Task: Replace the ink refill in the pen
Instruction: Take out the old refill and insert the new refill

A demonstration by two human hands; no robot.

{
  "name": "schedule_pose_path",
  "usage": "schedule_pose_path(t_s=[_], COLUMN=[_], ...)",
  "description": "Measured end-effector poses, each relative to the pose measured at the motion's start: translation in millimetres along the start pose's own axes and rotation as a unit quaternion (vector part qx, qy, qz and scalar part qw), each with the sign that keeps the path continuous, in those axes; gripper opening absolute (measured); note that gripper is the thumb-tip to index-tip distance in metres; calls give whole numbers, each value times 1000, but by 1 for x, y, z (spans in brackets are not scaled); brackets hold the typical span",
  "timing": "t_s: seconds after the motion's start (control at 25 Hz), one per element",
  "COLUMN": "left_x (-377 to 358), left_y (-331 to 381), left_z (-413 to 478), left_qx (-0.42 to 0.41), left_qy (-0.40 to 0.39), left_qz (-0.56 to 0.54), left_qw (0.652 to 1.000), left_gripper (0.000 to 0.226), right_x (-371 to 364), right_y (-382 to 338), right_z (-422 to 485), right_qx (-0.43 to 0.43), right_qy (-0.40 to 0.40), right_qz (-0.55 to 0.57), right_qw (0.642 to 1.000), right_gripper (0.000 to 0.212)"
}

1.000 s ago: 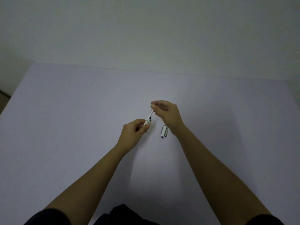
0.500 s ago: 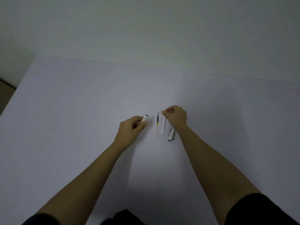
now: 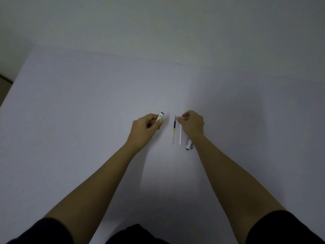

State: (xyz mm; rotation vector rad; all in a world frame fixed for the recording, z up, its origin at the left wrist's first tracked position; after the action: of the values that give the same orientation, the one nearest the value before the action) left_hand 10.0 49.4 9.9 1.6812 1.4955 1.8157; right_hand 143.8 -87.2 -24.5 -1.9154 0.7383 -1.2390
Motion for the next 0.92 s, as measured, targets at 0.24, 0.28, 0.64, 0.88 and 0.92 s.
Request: schedule_pose_path(t_s=[0.24, 0.28, 0.64, 0.88, 0.92], left_x=[5, 6, 24, 30, 30], left_y=[0, 0, -9, -2, 3], left_z=[0, 0, -4, -14, -16], left_qx=[2, 1, 19, 10, 5], left_qy=[14, 16, 26, 10, 0], left_qz=[10, 12, 17, 36, 41], left_qw=[1000, 1000, 999, 999, 999], left_gripper=[14, 15, 7, 8, 9], right_x=[-14, -17, -30, 12, 23], right_y=[-16, -18, -34, -63, -67], right_z=[-6, -6, -10, -22, -28], right_qx=[42, 40, -32, -70, -61], right_qy=[-50, -56, -33, 24, 26], right_qz=[-81, -104, -16, 325, 377], right_qw=[995, 992, 999, 943, 924], right_gripper=[25, 25, 28, 6, 3])
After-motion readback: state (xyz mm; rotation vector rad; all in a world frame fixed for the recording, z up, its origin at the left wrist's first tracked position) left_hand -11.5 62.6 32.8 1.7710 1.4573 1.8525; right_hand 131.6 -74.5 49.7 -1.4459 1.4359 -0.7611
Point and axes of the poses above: each hand's wrist, its own z-axis towards the middle knuckle, its own x-axis out of the back of the hand, y = z × x, the point moved 2 cm from there along z, towards the middle knuckle, and after that the axes turned 15 degrees about z, right-handed, at the moved point
